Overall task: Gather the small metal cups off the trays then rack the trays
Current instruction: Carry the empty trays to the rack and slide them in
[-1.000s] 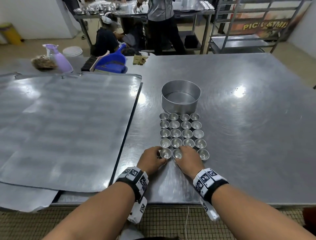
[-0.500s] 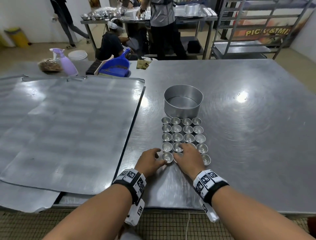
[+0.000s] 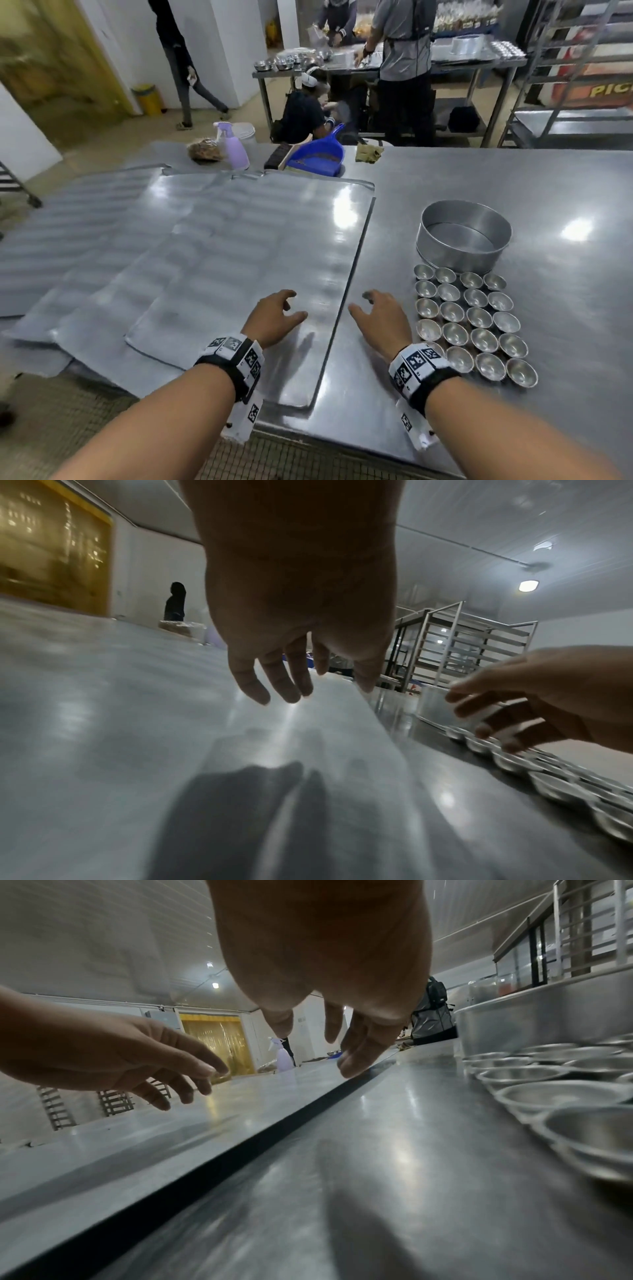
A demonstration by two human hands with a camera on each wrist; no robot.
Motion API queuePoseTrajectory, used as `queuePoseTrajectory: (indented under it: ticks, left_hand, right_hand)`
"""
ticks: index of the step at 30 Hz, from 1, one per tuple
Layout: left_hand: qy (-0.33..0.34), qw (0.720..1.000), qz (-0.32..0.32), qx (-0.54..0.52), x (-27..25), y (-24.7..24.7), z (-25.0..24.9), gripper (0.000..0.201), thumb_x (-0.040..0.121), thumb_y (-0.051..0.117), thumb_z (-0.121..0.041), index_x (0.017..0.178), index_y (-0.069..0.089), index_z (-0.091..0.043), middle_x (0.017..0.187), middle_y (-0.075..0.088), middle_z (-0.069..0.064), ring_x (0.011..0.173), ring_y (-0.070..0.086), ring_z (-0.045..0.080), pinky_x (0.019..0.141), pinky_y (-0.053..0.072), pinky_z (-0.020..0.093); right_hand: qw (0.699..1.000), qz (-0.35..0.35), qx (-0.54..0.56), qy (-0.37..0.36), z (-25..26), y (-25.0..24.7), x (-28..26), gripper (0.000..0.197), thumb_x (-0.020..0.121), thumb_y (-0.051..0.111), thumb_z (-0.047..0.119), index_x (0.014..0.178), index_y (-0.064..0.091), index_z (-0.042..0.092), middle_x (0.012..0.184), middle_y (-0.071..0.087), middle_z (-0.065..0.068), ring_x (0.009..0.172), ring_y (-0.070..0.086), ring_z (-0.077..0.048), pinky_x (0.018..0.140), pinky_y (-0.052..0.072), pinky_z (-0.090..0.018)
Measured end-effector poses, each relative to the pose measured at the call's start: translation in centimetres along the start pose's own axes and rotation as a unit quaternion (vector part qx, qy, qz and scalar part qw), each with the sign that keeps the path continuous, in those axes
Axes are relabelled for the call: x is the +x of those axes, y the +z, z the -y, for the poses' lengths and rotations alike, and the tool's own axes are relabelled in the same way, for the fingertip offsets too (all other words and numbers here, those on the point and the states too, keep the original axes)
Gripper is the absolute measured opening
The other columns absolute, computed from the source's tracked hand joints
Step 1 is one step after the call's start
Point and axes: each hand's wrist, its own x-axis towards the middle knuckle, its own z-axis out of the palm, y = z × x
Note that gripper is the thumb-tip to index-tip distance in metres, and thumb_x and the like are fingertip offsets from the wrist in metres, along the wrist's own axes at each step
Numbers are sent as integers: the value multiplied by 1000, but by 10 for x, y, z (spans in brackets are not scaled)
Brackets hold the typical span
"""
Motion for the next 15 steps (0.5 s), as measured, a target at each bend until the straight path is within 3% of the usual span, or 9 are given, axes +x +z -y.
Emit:
queuePoseTrajectory:
  ticks: [4, 7, 10, 12, 15]
  left_hand:
    - [-44, 999, -8, 21, 19, -54, 64, 68, 86, 71, -43, 145, 46, -19, 132, 56, 11, 115, 57, 22, 94, 43, 29]
    - [-81, 996, -8, 48, 38, -92, 119, 77, 83, 70, -51, 148, 41, -23, 140, 48, 14, 123, 54, 30, 105, 44, 39]
    - [-121, 988, -21, 97, 56, -125, 166, 81, 82, 69, -56, 150, 36, -25, 147, 39, 15, 131, 43, 38, 108, 40, 49]
    - [-151, 980, -28, 126, 65, -142, 194, 84, 83, 66, -58, 152, 30, -26, 151, 33, 14, 137, 33, 40, 108, 39, 53]
    - [-169, 979, -12, 113, 80, -155, 224, 93, 82, 68, -60, 155, 23, -23, 151, 32, 19, 138, 30, 43, 109, 36, 53]
  right_hand:
    - [999, 21, 6, 47, 36, 43, 12, 61, 92, 57, 53, 141, 48, 18, 140, 50, -8, 122, 55, -26, 97, 44, -36]
    - [994, 36, 10, 104, 53, 74, 20, 76, 92, 58, 55, 151, 33, 14, 151, 39, -12, 130, 50, -31, 103, 42, -38]
    - [987, 11, 12, 161, 64, 96, 24, 83, 91, 59, 54, 154, 24, 12, 155, 29, -15, 129, 49, -37, 101, 43, -39]
    - [981, -19, 17, 193, 66, 106, 23, 83, 90, 62, 51, 154, 24, 12, 152, 30, -17, 127, 49, -39, 100, 43, -41]
    - [977, -38, 25, 209, 63, 115, 22, 84, 87, 66, 50, 152, 28, 13, 148, 37, -18, 125, 50, -39, 102, 43, -41]
